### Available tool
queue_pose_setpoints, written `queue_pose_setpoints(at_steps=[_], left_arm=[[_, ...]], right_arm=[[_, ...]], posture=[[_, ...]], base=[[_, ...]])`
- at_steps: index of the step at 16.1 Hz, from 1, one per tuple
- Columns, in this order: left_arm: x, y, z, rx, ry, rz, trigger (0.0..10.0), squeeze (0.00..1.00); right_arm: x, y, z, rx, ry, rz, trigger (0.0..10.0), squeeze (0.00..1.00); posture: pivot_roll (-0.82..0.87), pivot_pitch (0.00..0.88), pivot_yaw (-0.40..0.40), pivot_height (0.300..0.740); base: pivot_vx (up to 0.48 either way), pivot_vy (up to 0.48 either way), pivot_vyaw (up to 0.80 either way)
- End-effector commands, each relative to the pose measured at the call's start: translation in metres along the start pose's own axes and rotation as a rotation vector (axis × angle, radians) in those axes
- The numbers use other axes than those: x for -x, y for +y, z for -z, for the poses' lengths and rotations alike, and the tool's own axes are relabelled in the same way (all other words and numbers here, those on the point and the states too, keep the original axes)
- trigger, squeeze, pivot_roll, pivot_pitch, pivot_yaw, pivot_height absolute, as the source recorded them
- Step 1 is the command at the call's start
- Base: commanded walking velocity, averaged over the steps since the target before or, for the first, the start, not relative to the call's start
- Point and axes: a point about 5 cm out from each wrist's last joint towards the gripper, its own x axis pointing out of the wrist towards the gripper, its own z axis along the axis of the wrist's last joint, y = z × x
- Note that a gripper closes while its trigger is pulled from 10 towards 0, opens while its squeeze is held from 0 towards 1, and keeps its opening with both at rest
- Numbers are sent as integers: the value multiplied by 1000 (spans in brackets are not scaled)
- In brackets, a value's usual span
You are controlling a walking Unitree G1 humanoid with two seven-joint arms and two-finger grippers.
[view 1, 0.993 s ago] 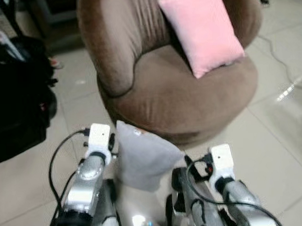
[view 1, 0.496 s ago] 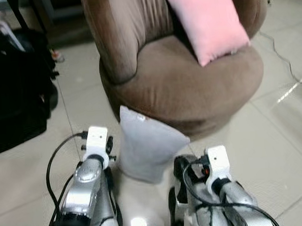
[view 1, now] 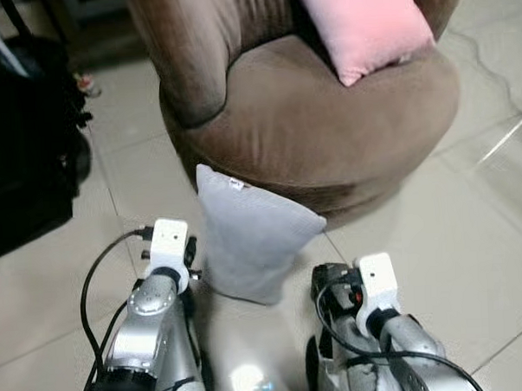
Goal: Move the pillow to the sofa from floor
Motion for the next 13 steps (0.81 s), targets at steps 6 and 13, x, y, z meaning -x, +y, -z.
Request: queue_pose_setpoints(at_steps=[6,13], left_arm=[[1,0,1,-5,7,9,10000,0],[-31,56,-39,-140,97,203,10000,0]], right_arm=[[0,-2,2,2,9,2,10000,0],[-1,3,3,-12,3,8,10000,0]], posture=[[-117,215,-54,472],[-119,222,-14,472]], base=[[475,0,0],[137,0,0]])
